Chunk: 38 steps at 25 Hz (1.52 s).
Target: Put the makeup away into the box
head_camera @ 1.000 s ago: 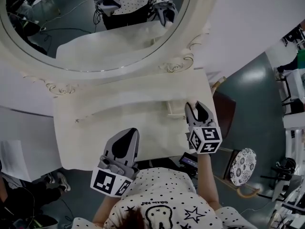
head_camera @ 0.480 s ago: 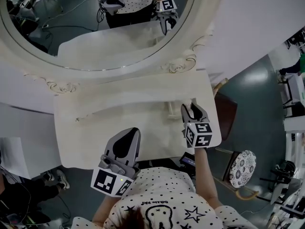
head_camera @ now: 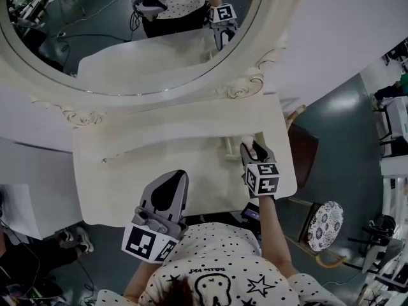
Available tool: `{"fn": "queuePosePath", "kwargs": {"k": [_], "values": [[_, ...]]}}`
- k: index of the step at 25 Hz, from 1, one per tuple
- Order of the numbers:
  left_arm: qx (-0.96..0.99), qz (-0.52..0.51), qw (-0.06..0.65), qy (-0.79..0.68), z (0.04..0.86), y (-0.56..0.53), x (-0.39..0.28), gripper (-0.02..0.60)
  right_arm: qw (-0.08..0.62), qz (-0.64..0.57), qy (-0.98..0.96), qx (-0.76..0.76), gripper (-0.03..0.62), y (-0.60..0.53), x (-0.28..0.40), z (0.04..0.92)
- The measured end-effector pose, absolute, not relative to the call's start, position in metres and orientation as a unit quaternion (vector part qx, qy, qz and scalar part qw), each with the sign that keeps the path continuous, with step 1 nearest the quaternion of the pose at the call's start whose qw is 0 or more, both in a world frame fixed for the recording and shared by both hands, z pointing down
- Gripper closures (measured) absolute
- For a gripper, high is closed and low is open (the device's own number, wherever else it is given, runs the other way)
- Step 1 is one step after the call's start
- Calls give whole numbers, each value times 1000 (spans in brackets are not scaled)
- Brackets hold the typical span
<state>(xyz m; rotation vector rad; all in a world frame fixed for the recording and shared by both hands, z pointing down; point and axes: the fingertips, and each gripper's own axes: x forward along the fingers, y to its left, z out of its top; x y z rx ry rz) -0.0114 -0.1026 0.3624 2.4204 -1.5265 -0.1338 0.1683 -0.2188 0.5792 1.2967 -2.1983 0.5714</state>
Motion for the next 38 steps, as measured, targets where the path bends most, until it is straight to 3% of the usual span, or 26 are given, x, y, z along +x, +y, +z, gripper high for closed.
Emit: {"fn": "queuePosePath", "kwargs": {"k": [11, 24, 38], "values": [[835, -47, 140, -530, 363, -105, -14, 586, 259, 216, -819, 465, 436, -221, 166, 583], [835, -49, 138, -531, 361, -105, -15, 586, 334, 109, -851, 389, 427, -211, 152, 579], [835, -51, 139, -530, 362, -105, -14, 586, 344, 104, -856, 373, 384, -211, 157, 578]]}}
